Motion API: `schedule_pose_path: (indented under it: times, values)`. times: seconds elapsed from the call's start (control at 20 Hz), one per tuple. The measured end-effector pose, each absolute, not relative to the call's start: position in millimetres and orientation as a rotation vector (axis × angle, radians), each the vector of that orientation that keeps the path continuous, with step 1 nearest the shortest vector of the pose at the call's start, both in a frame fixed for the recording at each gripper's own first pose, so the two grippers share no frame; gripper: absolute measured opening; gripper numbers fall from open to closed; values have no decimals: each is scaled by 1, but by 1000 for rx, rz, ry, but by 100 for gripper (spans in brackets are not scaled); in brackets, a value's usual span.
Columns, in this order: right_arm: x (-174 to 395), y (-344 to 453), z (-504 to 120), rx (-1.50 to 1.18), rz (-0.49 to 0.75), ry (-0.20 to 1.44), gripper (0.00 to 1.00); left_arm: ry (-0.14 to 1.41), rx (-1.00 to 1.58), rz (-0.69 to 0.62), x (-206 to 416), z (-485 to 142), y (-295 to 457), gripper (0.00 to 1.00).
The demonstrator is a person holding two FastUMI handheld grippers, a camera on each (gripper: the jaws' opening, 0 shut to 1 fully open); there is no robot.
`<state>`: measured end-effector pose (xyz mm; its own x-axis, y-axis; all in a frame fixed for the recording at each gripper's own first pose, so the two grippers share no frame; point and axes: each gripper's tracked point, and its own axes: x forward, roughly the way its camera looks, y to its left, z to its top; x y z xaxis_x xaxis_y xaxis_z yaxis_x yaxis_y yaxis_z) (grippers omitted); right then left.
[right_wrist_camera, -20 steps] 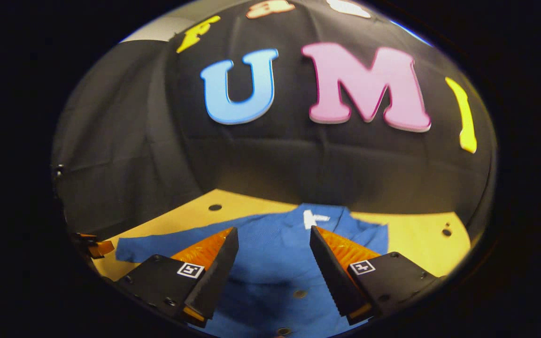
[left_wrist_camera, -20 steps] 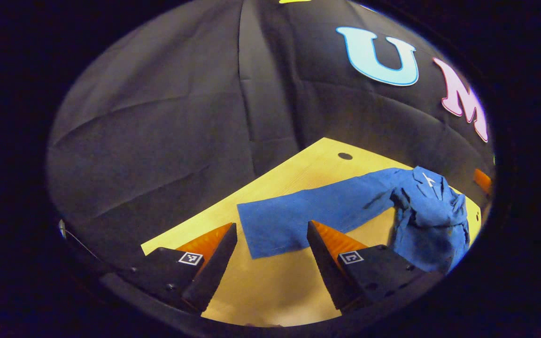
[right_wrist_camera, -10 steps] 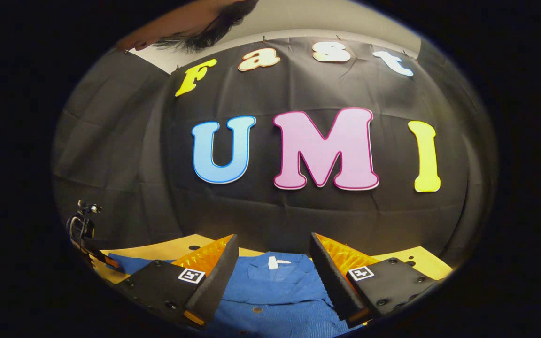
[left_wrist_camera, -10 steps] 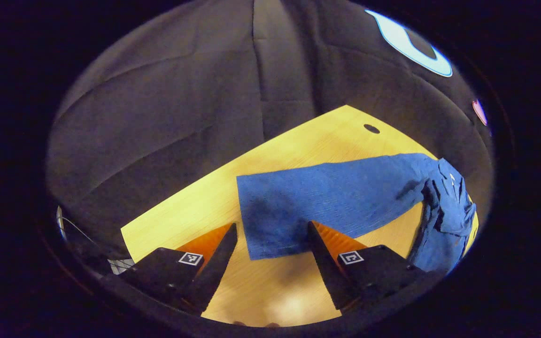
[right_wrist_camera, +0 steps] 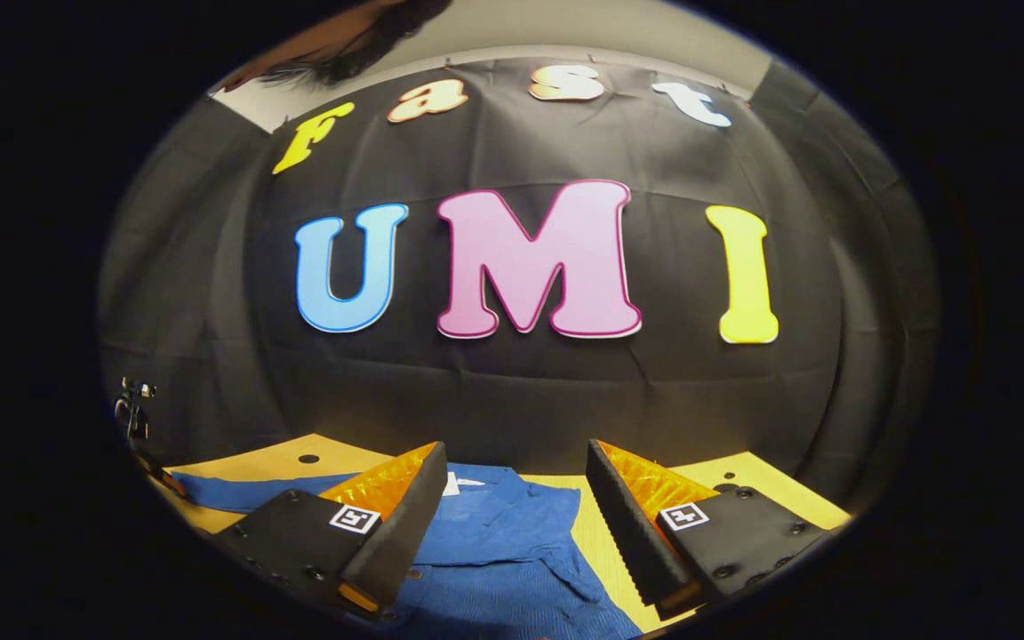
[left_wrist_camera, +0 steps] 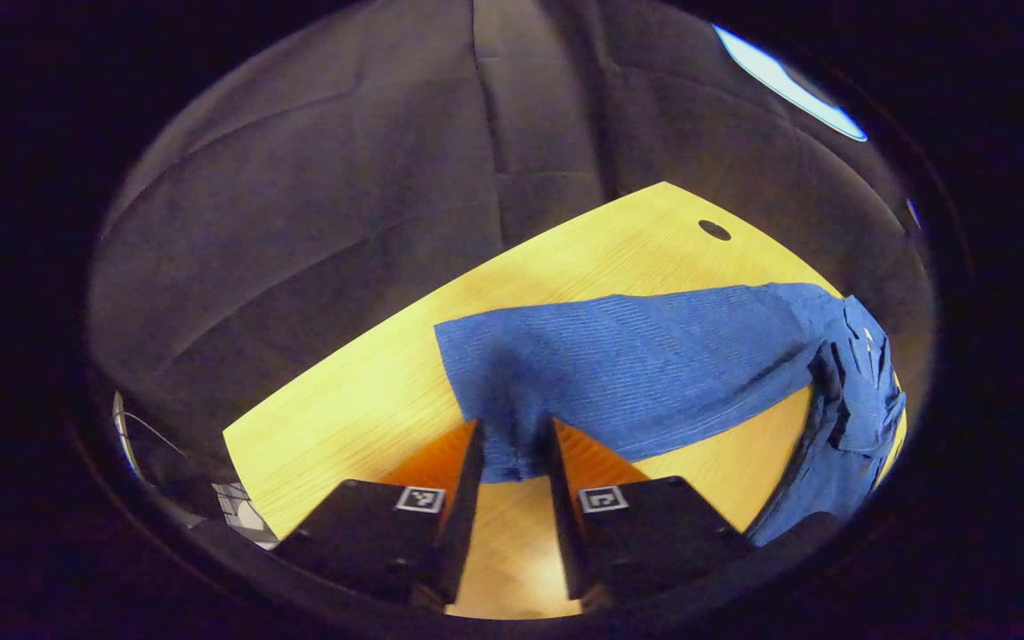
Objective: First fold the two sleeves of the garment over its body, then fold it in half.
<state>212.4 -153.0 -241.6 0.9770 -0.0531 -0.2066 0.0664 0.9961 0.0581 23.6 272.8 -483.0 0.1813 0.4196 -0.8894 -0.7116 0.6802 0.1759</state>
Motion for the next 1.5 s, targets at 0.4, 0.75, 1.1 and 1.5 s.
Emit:
schedule_pose_path:
  times: [0.4, 0.75, 1.1, 1.5]
  values:
    - [207, -217, -247, 22, -164, 225, 99, 1043, -388, 807, 36, -477, 272, 0]
    - [200, -250, -256, -3, -193, 252, 98, 808, -310, 630, 165, -391, 219, 0]
    - [188, -301, -273, 21, -255, 296, 98, 694, -288, 210, 302, -361, 14, 0]
    - [157, -375, -307, 134, -373, 402, 98, 776, -403, -82, 350, -420, -216, 0]
